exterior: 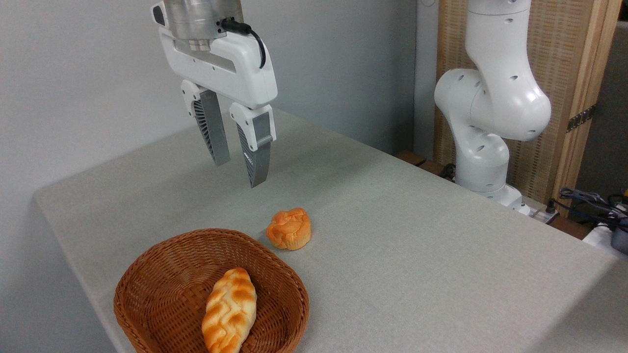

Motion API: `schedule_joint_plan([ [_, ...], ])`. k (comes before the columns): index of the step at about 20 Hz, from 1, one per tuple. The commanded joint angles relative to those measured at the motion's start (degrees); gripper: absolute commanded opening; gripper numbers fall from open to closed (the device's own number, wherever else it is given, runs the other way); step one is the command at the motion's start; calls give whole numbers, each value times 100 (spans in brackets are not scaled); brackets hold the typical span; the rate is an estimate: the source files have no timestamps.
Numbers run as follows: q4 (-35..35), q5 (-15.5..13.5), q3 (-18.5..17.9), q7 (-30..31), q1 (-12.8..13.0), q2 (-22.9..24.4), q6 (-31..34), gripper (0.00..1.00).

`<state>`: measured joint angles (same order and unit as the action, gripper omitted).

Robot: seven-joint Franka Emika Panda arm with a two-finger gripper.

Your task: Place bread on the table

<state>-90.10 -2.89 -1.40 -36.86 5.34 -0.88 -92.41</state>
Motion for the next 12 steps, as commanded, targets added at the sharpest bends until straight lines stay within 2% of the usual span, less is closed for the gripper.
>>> schedule_joint_plan([
  [1,107,-36,-97,83,64,-1,179,100],
  [9,54,-36,-88,91,64,-9,162,100],
  [12,-112,-36,-1,91,-50,26,-5,100],
])
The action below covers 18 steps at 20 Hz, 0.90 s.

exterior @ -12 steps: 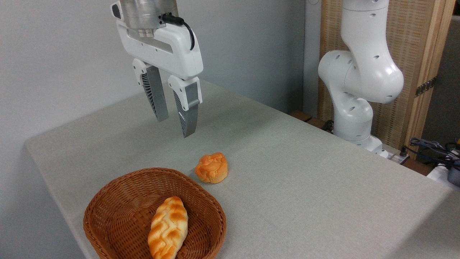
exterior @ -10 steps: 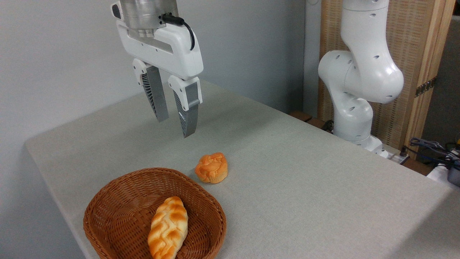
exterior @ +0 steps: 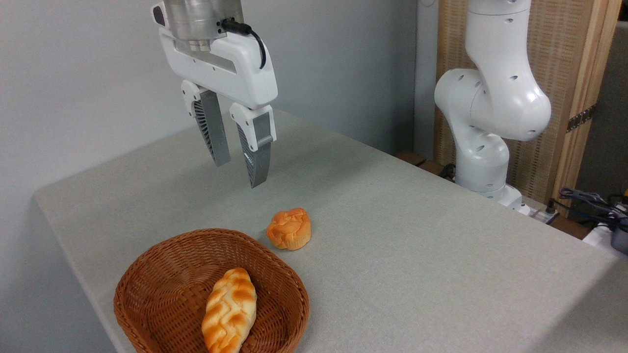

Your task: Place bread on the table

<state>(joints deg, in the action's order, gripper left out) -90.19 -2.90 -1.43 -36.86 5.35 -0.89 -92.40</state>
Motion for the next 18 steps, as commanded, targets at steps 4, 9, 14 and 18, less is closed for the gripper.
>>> schedule_joint_plan([
  [4,-1032,-53,441,100,-631,360,-1250,100],
  [9,-1799,43,450,91,-658,415,-2175,100],
  [14,-1905,44,450,126,-667,-59,-3010,100],
  [18,-1905,61,380,91,-676,-385,-3362,100],
])
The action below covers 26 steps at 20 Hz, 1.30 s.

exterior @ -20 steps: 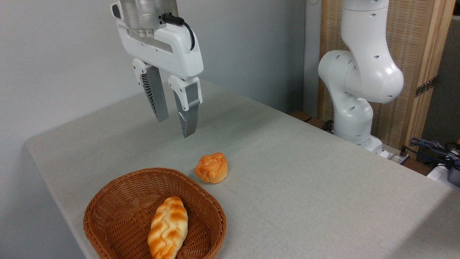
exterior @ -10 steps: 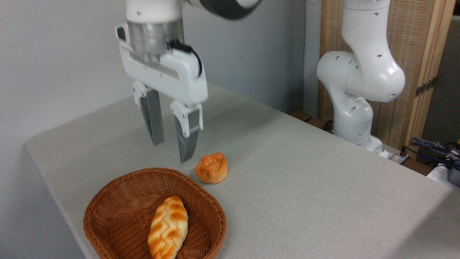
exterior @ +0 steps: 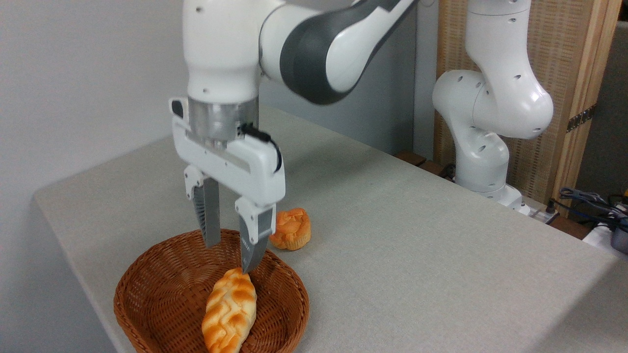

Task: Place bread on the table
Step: 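Lower the open gripper down onto the braided loaf in the basket, then close the gripper on the braided loaf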

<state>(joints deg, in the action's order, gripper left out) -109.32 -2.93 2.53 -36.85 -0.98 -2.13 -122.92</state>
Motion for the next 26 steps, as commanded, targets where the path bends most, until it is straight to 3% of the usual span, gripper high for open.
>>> schedule_joint_plan([
  [1,7,65,-50,90,-52,-400,-416,100],
  [6,7,73,-68,90,-52,-683,-557,100],
  [7,7,186,-68,99,-52,-727,-610,98],
  [9,7,311,-51,125,-43,-788,-628,48],
  [10,7,319,-24,134,-52,-806,-628,30],
  [11,7,311,-15,143,-43,-815,-628,21],
  [26,24,311,-15,143,-43,-832,-610,21],
])
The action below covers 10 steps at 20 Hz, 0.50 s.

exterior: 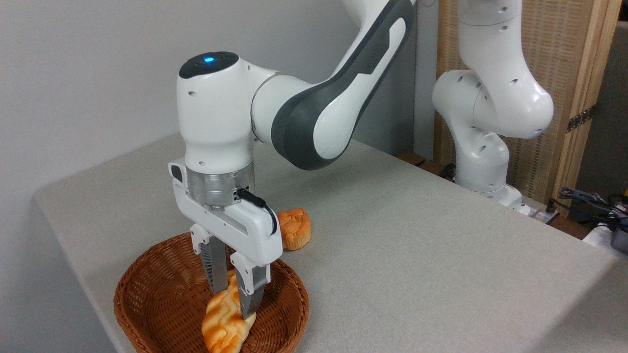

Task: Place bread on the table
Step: 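Close the gripper on the braided loaf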

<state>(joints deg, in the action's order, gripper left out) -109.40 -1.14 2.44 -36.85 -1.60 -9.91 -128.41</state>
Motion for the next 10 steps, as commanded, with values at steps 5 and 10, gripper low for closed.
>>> schedule_joint_plan([
  [5,59,140,-7,108,10,-55,-26,21],
  [10,489,-113,-51,160,10,103,376,21],
])
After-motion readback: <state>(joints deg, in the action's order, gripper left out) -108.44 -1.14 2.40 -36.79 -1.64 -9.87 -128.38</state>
